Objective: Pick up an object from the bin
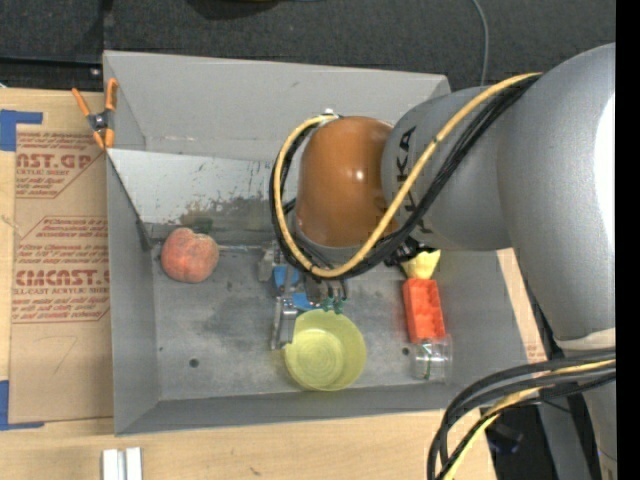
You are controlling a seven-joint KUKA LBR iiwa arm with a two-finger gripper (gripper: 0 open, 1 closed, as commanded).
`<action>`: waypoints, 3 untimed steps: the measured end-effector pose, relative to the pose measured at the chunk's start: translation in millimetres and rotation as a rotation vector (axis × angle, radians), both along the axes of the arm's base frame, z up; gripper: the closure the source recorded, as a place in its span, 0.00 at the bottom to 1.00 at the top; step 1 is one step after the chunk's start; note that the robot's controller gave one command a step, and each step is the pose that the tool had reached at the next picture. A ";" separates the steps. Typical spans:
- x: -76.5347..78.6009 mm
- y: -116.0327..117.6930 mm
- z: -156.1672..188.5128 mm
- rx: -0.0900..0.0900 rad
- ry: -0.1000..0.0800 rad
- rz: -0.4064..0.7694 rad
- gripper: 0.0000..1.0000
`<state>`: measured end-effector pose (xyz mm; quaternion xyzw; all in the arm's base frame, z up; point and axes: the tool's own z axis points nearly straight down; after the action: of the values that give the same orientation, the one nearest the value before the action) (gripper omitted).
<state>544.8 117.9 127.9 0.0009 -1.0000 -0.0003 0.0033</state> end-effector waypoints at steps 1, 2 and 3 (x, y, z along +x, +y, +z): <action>2.0 -0.8 4.7 0.001 -0.007 -0.002 0.00; -48.1 -72.8 -57.4 0.001 -0.006 0.042 0.00; -21.1 -97.8 -57.9 0.002 -0.008 0.147 0.00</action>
Offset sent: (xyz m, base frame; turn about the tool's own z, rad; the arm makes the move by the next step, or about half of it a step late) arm -0.0496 -0.0726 -0.0579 -0.0442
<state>523.7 20.1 70.0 0.0742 -0.9972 -0.0009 -0.0006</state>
